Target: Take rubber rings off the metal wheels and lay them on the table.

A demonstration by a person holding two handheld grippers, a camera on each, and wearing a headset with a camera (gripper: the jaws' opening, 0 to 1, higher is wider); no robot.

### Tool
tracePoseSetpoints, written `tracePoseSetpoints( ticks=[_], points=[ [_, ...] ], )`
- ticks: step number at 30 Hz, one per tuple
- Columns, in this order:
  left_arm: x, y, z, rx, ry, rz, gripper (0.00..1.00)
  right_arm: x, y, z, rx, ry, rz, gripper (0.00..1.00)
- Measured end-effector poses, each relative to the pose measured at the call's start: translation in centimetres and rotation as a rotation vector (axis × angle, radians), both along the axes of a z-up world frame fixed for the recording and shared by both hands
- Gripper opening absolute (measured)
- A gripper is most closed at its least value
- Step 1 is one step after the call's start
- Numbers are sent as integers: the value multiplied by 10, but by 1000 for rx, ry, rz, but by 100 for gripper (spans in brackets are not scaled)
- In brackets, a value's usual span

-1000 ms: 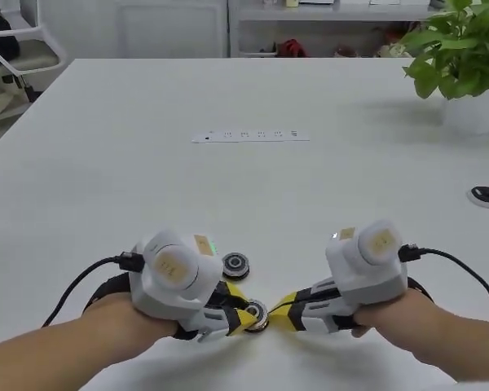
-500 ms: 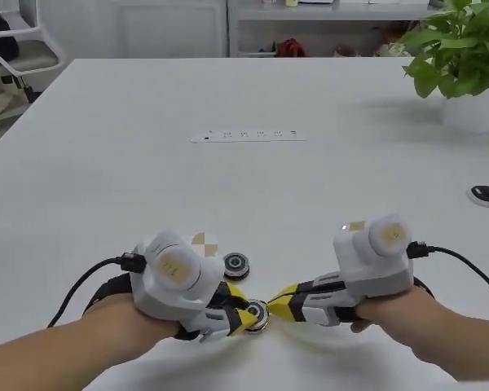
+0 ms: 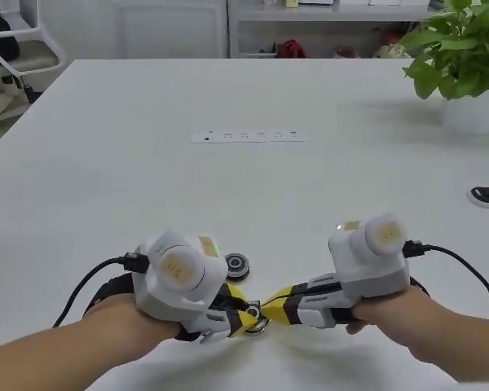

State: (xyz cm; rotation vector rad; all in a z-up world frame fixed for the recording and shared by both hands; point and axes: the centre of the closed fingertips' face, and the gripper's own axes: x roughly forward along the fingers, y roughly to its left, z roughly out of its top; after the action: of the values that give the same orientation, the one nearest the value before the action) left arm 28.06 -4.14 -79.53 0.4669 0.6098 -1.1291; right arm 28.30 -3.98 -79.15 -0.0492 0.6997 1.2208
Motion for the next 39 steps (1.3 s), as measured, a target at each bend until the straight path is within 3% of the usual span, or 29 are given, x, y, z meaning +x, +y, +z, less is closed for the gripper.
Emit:
tracePoseSetpoints(
  ticks=[24, 33, 39],
  points=[
    [0, 0, 0, 2, -4, -3, 12, -8, 9, 7, 45, 13, 36, 0],
    [0, -1, 1, 2, -10, -11, 13, 3, -3, 1, 41, 28, -26, 0],
    [0, -1, 1, 22, -24, -41, 15, 4, -2, 1, 39, 24, -29, 0]
  ],
)
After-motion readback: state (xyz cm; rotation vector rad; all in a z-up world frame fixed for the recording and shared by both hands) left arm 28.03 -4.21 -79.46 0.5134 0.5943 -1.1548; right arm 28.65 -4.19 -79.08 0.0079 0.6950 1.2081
